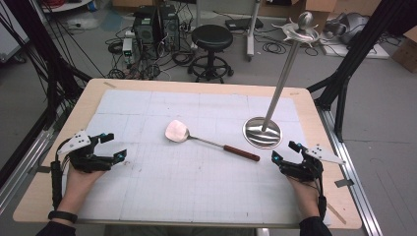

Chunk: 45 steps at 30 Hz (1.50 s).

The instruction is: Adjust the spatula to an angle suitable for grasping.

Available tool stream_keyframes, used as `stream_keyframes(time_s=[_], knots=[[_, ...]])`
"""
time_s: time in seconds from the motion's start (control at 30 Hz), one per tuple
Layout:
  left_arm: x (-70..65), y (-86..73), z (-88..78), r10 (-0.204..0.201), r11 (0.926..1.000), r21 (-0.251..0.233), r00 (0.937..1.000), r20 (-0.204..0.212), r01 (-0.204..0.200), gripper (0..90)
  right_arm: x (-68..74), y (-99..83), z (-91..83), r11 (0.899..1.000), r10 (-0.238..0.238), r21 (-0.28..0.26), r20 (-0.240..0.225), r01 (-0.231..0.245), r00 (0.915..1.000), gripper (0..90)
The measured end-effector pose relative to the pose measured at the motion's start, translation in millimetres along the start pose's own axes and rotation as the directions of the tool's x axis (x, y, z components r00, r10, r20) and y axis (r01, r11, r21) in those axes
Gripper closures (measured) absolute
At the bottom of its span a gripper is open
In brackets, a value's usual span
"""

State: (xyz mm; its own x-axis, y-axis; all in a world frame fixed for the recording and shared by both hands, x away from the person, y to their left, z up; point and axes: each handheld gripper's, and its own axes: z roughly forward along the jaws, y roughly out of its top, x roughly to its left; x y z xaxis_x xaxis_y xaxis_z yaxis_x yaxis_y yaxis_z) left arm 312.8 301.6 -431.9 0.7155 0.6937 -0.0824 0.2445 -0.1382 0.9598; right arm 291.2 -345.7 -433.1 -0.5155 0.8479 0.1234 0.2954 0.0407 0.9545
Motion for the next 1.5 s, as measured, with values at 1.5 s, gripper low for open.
stream_keyframes(time_s=[1.5], knots=[[-0.7, 1.2, 1.2, -0.007, 0.9984, -0.056, 0.9999, 0.009, 0.008, 13.2, 15.4, 31.0, 34.3, 0.996, -0.077, 0.042, -0.134, 0.083, 0.9880, 16.0]])
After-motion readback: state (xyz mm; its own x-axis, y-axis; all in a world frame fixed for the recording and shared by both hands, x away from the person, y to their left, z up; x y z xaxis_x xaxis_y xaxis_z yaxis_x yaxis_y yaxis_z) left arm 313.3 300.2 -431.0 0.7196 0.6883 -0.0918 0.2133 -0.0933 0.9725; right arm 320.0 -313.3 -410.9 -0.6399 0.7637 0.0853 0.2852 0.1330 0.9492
